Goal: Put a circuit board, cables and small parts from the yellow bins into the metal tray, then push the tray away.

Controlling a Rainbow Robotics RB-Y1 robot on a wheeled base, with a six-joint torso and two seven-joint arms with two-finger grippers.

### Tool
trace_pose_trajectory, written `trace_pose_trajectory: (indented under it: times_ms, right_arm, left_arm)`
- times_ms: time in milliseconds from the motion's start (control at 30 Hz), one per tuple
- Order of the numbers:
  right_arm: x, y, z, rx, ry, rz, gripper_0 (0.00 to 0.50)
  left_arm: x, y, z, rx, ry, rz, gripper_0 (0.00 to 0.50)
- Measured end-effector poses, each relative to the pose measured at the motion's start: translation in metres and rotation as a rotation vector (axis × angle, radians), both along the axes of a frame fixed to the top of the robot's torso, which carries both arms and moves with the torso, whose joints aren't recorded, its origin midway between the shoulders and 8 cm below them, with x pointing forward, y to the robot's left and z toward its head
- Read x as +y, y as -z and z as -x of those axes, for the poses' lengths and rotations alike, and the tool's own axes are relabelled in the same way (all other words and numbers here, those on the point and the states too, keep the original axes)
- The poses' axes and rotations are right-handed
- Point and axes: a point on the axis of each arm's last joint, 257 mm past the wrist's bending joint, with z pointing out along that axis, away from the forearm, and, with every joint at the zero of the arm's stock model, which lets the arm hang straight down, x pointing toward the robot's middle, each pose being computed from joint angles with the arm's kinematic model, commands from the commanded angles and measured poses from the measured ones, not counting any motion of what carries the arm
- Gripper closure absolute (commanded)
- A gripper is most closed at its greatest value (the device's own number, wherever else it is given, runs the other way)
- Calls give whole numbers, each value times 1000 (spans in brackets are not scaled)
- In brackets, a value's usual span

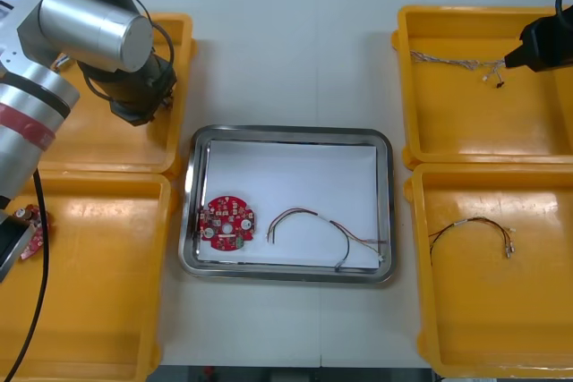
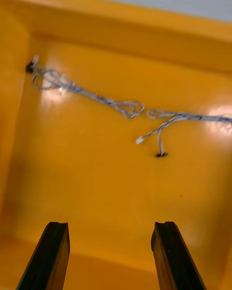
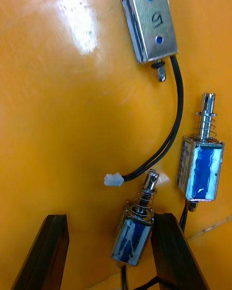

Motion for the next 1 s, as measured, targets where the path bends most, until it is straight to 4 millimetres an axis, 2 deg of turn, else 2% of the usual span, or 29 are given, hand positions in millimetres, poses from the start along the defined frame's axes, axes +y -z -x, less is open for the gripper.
trace_pose_trajectory:
  times_ms: [200, 267, 400, 533, 667, 1000]
  right_arm:
    - [-39, -4, -43, -155, 120, 24, 0]
    - [-49, 3, -54, -180, 163, 26, 0]
    - [-68, 22, -61, -183, 255, 40, 0]
    - [-84, 28, -62, -188, 312, 95, 0]
    - [-77, 35, -67, -199, 349, 53, 0]
    - [-56, 60, -88, -254, 368, -49, 0]
  left_arm:
    - [-2, 2, 1, 4, 6, -7, 63]
    - [-2, 2, 1, 4, 7, -7, 120]
    - [-3, 3, 1, 5, 9, -9, 184]
    - [-2, 3, 1, 4, 8, -12, 303]
    - [-2, 3, 1, 4, 8, -13, 496]
    - [-1, 3, 1, 6, 8, -17, 500]
